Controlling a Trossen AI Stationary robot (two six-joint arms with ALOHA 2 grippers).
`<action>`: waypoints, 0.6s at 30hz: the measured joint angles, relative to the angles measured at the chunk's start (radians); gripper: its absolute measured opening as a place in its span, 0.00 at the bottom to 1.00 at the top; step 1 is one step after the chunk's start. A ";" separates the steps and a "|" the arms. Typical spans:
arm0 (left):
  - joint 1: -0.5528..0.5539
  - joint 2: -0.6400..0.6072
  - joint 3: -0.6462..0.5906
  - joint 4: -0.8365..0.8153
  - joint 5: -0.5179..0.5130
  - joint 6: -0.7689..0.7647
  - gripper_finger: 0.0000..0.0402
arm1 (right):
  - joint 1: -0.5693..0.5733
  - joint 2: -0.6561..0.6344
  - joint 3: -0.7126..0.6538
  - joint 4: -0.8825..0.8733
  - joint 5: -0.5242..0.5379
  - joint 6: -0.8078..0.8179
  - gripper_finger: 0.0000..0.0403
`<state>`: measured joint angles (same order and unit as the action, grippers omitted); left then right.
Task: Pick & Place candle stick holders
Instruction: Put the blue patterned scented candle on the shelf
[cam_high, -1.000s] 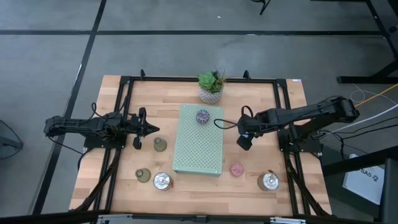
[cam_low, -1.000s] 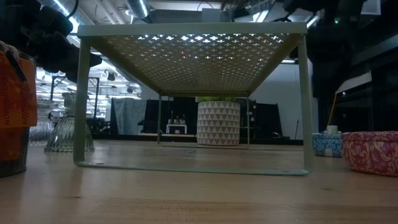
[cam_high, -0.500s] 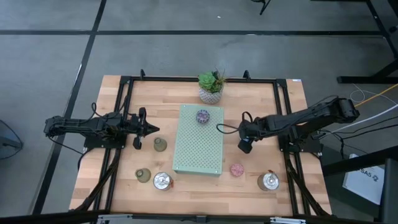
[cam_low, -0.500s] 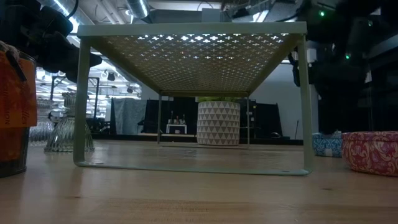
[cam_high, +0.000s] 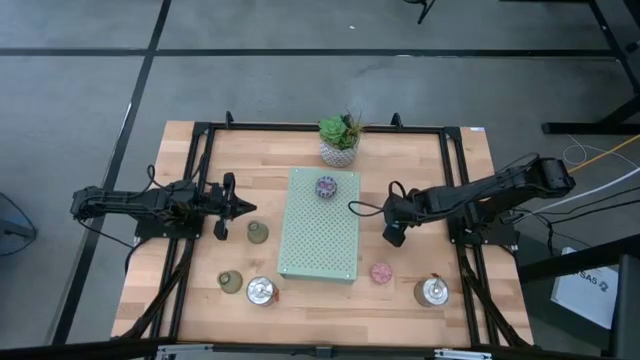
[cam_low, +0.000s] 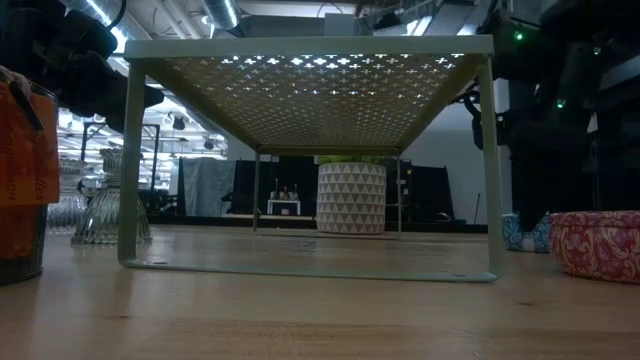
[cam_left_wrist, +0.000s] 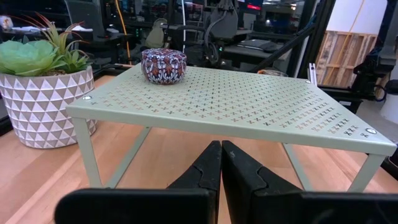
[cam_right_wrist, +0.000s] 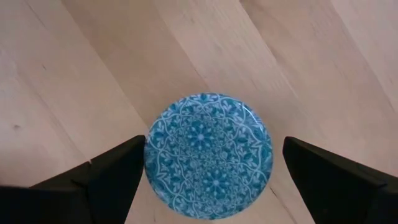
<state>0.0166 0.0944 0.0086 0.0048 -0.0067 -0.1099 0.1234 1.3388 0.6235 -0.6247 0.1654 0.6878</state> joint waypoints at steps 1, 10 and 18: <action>0.000 0.000 0.000 0.000 0.000 0.000 0.02 | 0.000 0.004 0.000 0.011 0.000 0.000 0.94; 0.000 0.000 0.000 0.000 0.000 0.000 0.02 | 0.000 0.013 0.000 0.023 0.012 0.004 0.94; 0.000 0.000 0.000 0.000 0.000 0.000 0.02 | 0.000 0.013 0.000 0.016 0.026 0.063 0.94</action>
<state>0.0167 0.0944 0.0086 0.0048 -0.0067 -0.1099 0.1234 1.3518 0.6235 -0.6085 0.1913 0.7507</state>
